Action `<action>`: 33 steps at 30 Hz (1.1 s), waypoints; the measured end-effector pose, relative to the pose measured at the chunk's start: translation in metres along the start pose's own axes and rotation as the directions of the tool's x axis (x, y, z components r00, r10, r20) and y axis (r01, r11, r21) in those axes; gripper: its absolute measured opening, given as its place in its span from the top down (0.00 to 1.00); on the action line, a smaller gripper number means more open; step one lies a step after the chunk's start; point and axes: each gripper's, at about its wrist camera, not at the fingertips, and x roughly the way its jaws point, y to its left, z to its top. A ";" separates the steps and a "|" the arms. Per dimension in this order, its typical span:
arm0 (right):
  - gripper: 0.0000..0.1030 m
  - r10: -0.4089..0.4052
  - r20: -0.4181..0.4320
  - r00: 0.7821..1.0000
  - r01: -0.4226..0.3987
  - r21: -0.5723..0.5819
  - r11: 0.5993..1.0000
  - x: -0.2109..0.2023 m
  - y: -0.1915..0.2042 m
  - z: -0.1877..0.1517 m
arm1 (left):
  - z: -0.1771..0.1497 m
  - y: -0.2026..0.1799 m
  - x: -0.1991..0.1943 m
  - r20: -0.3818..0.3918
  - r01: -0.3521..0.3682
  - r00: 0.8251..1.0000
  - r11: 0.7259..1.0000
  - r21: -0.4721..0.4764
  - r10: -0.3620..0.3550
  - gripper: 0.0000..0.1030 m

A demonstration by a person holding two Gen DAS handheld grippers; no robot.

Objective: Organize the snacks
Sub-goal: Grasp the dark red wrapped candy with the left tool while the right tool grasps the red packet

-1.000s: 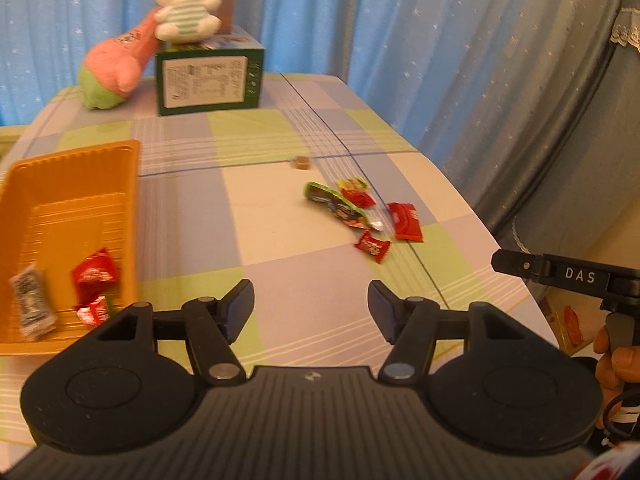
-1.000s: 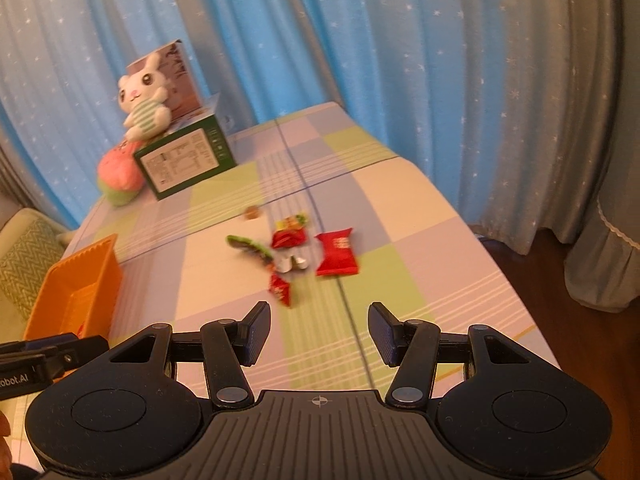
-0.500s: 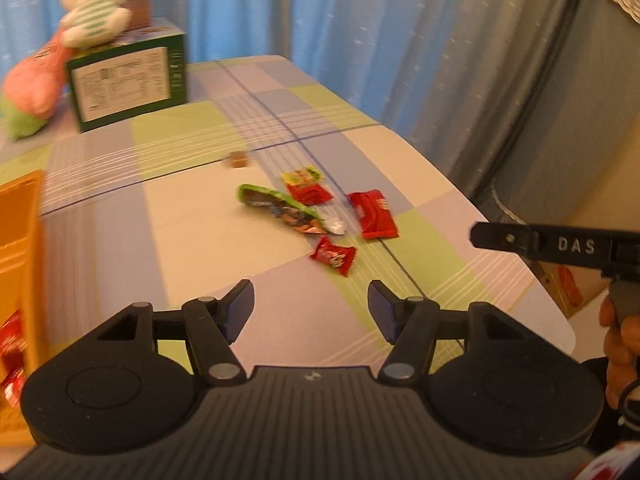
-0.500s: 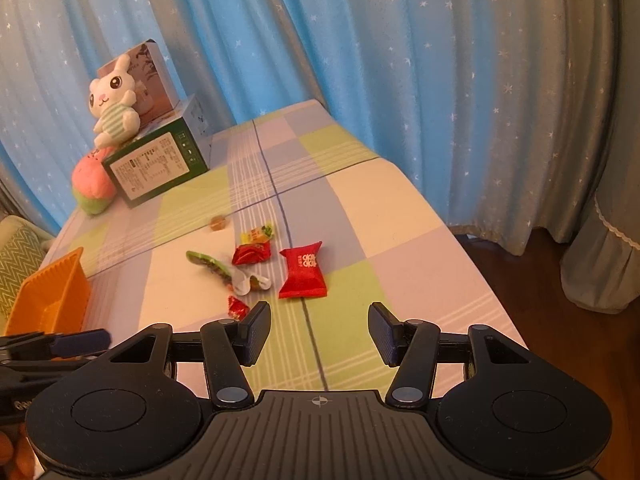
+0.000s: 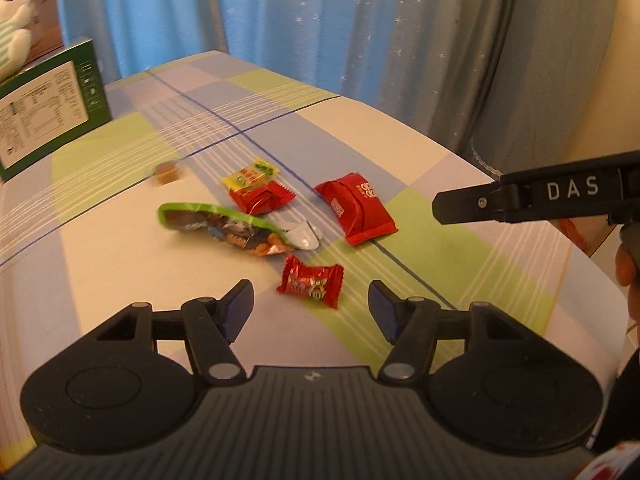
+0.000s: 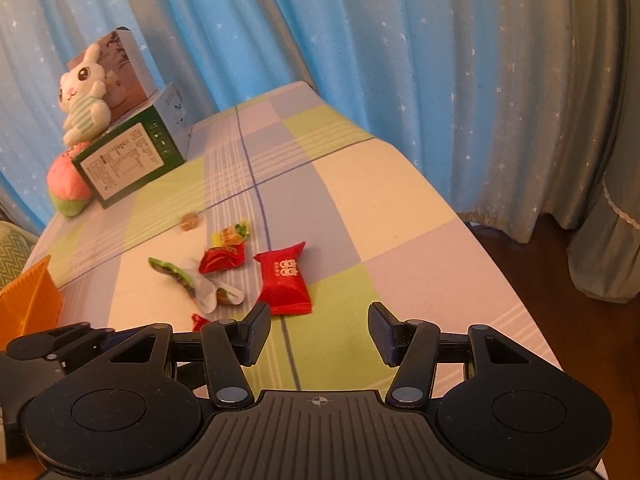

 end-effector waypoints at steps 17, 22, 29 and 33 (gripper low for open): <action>0.47 0.035 -0.009 0.999 -0.035 -0.041 0.999 0.028 0.005 0.004 | -0.003 0.007 -0.001 0.010 -0.004 1.000 1.000 -0.013 0.004 0.78; 0.48 0.062 -0.003 0.998 -0.062 -0.097 0.993 0.043 0.018 0.009 | -0.006 0.015 -0.022 0.024 -0.017 1.000 0.995 -0.100 0.020 0.78; 0.50 0.038 -0.014 0.999 -0.039 -0.128 0.991 0.070 0.029 0.015 | -0.010 0.025 -0.045 0.032 -0.037 0.999 0.983 -0.182 0.044 0.78; 0.61 0.023 -0.018 1.000 -0.025 -0.179 0.984 0.080 0.036 0.014 | -0.011 0.029 -0.050 0.016 -0.065 0.997 0.975 -0.212 0.070 0.78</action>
